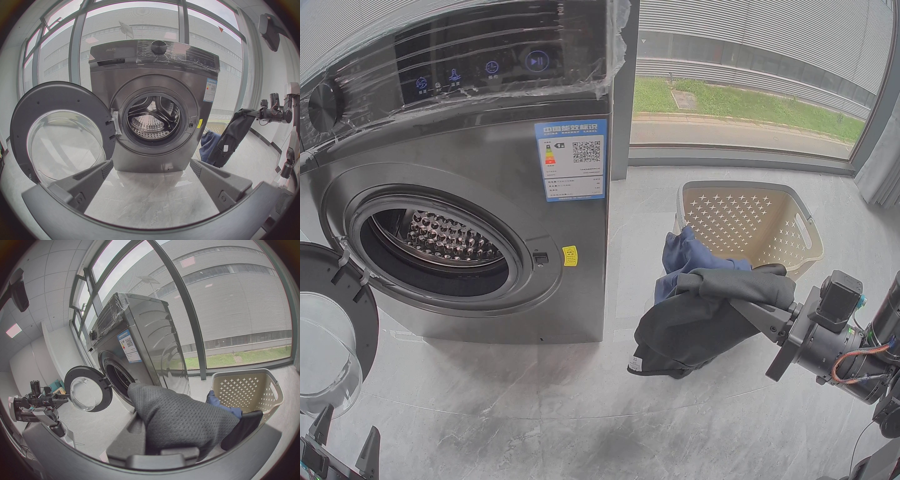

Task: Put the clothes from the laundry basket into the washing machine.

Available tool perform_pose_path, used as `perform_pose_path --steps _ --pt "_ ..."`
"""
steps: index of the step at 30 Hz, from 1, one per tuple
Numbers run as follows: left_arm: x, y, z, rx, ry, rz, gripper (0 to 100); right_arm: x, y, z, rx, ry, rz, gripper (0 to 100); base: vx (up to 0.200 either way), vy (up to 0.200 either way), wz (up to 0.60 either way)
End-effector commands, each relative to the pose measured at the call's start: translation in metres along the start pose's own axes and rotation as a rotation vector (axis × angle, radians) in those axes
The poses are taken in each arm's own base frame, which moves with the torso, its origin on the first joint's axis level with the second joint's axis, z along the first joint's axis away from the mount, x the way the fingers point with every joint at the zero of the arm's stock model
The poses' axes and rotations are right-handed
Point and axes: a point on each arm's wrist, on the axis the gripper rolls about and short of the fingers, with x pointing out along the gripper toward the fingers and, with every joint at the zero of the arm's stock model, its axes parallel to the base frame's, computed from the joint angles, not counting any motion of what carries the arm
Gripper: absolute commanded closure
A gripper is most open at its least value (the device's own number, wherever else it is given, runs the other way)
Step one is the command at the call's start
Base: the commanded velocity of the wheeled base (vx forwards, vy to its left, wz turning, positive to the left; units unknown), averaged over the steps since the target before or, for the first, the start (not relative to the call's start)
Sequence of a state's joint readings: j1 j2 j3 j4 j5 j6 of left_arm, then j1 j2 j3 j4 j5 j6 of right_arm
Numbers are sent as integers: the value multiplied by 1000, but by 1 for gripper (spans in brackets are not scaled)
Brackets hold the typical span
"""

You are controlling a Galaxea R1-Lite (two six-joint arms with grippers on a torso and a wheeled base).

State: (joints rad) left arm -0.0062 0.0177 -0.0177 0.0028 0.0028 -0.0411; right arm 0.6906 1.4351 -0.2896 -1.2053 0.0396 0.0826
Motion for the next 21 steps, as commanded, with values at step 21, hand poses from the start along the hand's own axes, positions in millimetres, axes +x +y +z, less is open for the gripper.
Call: perform_pose_path --steps 21 --pt "1 0 -4 0 8 1 0 1 -3 1 3 -3 -15 100 -114 0 0"
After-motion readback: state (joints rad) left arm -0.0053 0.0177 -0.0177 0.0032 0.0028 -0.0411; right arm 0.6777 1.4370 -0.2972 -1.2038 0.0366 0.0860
